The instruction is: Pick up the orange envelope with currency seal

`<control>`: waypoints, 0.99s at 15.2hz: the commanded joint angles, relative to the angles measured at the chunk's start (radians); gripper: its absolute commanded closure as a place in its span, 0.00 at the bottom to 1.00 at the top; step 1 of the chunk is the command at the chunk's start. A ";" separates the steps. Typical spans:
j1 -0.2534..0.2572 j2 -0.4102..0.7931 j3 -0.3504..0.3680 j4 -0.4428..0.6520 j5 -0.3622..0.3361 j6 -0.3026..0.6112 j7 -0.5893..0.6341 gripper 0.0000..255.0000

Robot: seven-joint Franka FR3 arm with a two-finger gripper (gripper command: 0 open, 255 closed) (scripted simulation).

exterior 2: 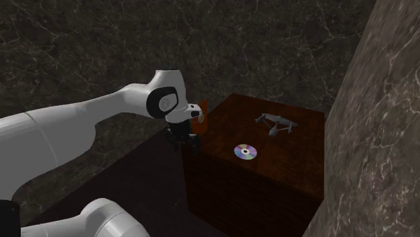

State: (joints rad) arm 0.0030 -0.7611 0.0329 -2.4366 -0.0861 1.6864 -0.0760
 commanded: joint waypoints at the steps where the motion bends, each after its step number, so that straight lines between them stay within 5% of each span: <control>1: 0.000 0.000 0.000 0.000 0.000 0.000 0.000 0.00; 15: 0.006 0.515 0.099 0.645 0.044 -0.138 0.156 0.00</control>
State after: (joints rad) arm 0.0077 -0.2840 0.1227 -1.8447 -0.0429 1.5631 0.0643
